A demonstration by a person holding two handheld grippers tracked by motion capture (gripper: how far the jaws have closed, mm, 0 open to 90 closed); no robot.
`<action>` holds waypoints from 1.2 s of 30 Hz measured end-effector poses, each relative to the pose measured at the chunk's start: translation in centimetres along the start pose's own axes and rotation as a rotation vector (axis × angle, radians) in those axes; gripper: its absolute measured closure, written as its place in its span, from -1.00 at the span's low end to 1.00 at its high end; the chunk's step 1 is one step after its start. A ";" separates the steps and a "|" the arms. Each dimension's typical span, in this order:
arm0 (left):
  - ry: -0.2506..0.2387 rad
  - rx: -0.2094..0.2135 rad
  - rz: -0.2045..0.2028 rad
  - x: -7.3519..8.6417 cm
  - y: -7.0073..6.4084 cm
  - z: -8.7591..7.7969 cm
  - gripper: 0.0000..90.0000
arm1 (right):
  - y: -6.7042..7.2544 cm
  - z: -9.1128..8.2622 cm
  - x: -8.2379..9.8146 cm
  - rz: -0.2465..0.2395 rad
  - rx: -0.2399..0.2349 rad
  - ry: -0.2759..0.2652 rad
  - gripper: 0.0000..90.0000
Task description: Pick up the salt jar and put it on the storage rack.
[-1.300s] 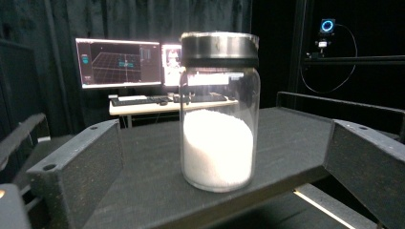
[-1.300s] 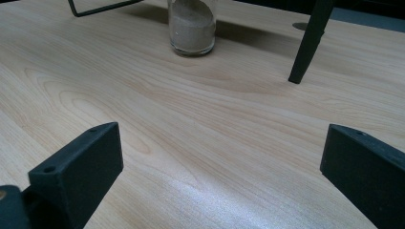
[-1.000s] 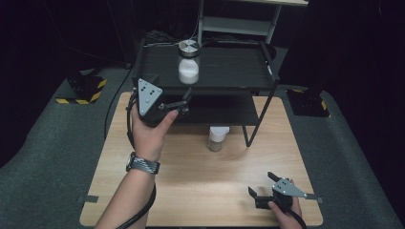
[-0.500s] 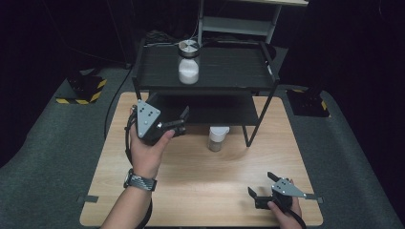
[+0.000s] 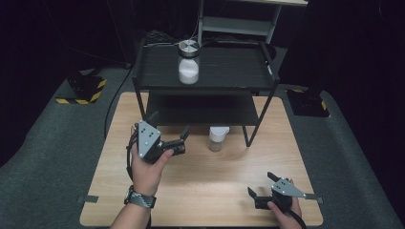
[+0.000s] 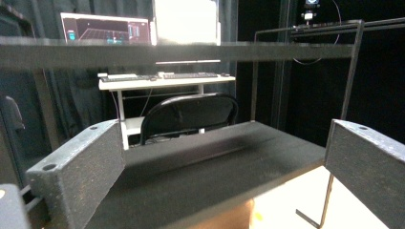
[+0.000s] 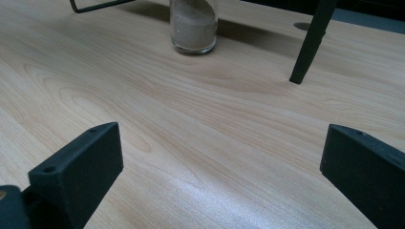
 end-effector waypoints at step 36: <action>0.185 0.034 -0.018 9.9 -0.4 -4.7 -0.99 | 0.1 0.0 0.0 -0.008 0.000 0.002 -0.99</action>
Point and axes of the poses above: each handheld gripper's, and its own axes: z roughly forward along the jaws, x roughly out of its underside, y roughly to its left, the point moved 7 cm from there along z, roughly forward along the jaws, and after that the axes turned 8 degrees about -x, right-handed, at the moved point
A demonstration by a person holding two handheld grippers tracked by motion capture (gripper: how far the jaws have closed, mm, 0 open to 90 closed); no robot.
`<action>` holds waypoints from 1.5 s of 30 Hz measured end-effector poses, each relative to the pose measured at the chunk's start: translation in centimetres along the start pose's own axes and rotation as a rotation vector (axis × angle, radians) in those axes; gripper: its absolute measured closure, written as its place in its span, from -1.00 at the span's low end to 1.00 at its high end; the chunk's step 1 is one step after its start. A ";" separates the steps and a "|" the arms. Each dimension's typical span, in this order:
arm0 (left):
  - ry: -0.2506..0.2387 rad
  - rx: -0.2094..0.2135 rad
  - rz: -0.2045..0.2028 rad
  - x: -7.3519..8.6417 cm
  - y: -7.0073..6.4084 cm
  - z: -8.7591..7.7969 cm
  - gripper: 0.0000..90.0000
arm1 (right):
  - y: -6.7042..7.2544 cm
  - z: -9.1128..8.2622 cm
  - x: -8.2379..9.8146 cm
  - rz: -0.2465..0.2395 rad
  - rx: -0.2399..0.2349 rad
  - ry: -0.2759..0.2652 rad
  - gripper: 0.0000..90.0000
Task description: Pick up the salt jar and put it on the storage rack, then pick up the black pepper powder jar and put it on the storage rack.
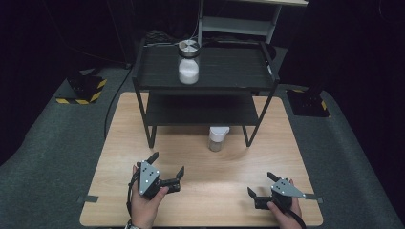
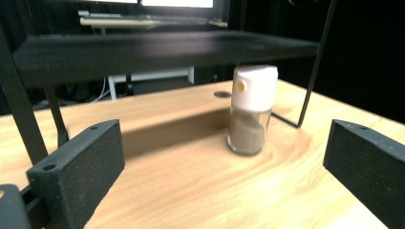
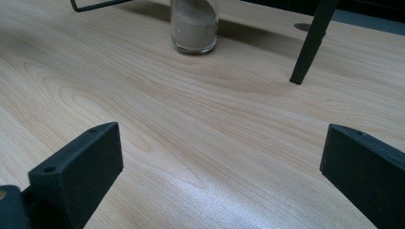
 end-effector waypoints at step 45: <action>0.204 0.061 0.148 4.6 -1.0 0.7 -0.99 | 0.3 0.1 -0.1 -0.025 0.008 0.011 -0.99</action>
Point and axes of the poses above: each handheld gripper's, and its own axes: z roughly forward along the jaws, x roughly out of its underside, y roughly to its left, the point moved 7 cm from there along z, roughly forward along the jaws, and after that the axes turned 8 degrees about -x, right-handed, at the moved point
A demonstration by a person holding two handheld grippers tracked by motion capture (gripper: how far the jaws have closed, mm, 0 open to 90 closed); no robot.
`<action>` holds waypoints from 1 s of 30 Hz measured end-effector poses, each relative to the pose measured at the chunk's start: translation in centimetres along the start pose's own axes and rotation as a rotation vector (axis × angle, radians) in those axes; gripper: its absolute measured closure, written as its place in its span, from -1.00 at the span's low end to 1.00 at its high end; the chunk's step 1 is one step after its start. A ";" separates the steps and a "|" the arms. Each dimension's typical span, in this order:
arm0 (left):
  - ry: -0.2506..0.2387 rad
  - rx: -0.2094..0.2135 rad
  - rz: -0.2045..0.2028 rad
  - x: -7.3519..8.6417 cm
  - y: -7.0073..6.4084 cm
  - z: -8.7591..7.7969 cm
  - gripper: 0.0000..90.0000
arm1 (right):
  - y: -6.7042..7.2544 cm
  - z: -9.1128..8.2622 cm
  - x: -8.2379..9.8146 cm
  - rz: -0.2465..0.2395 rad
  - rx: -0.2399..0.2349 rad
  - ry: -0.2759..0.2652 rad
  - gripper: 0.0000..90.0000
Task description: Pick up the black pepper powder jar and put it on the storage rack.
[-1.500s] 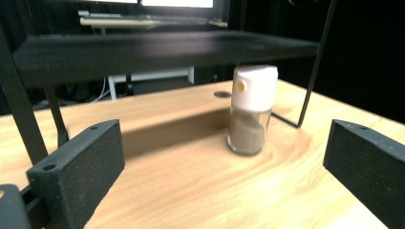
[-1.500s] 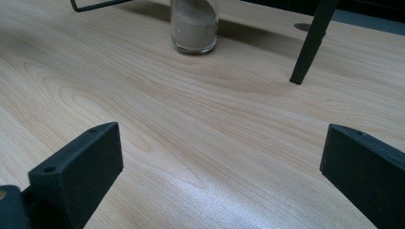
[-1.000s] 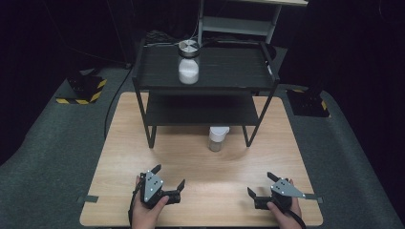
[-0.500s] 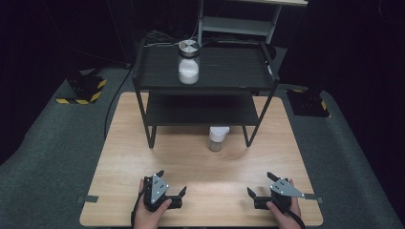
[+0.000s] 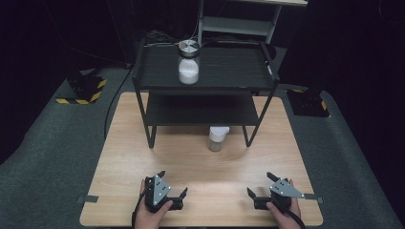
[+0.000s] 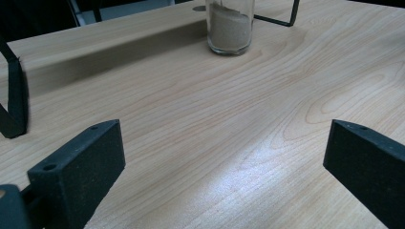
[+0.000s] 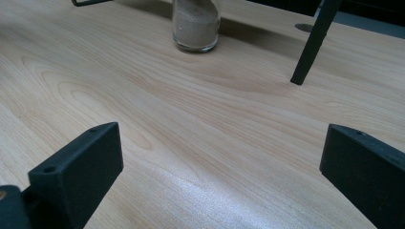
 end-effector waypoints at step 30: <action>0.004 0.021 -0.046 0.1 0.5 0.0 -0.99 | 1.0 0.1 -3.0 0.030 -0.012 -0.105 -1.00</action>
Point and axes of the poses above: each handheld gripper's, and its own axes: z roughly forward along the jaws, x roughly out of its underside, y roughly to its left, the point moved 7 cm from there along z, roughly forward along the jaws, and after that the axes turned 8 degrees about -x, right-handed, at the moved point
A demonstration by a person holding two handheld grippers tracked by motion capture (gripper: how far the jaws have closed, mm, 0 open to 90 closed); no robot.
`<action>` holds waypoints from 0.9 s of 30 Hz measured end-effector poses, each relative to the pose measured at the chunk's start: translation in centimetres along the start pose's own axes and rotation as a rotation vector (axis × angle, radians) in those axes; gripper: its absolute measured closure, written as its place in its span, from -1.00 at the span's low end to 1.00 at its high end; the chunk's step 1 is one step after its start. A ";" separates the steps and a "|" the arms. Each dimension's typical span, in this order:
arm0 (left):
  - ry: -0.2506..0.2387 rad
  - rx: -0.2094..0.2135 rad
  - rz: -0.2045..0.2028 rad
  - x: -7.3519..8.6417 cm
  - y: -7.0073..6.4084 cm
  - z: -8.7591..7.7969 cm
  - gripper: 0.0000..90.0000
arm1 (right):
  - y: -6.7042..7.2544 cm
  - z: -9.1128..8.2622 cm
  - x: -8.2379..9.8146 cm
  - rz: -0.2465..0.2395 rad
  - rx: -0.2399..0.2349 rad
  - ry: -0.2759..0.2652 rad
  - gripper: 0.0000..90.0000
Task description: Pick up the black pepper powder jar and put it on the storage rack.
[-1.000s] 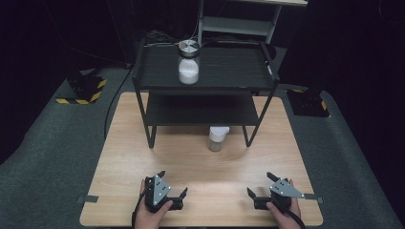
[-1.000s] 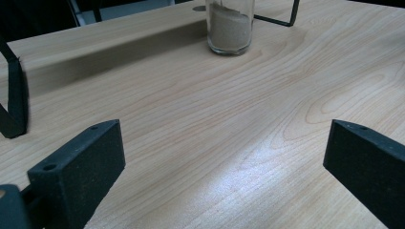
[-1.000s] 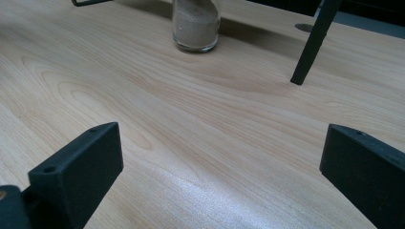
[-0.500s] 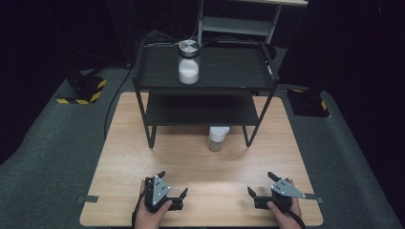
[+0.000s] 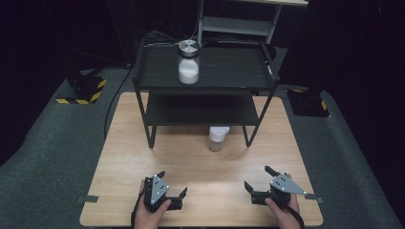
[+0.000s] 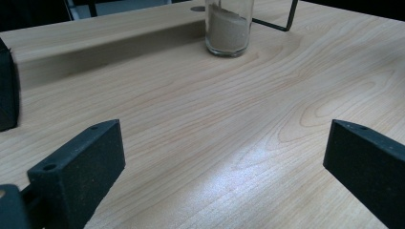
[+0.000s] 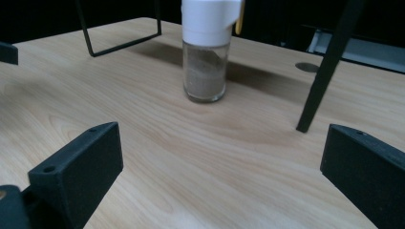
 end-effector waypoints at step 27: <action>-0.006 0.011 -0.006 0.1 -0.1 -0.1 -0.99 | -0.2 7.8 -2.9 0.001 -0.032 0.012 -1.00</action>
Point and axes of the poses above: each handheld gripper's, and its own axes: z roughly forward along the jaws, x roughly out of its underside, y roughly to its left, the point moved 7 cm from there along z, roughly forward along the jaws, and after that the axes turned 8 degrees about -x, right-handed, at the moved point
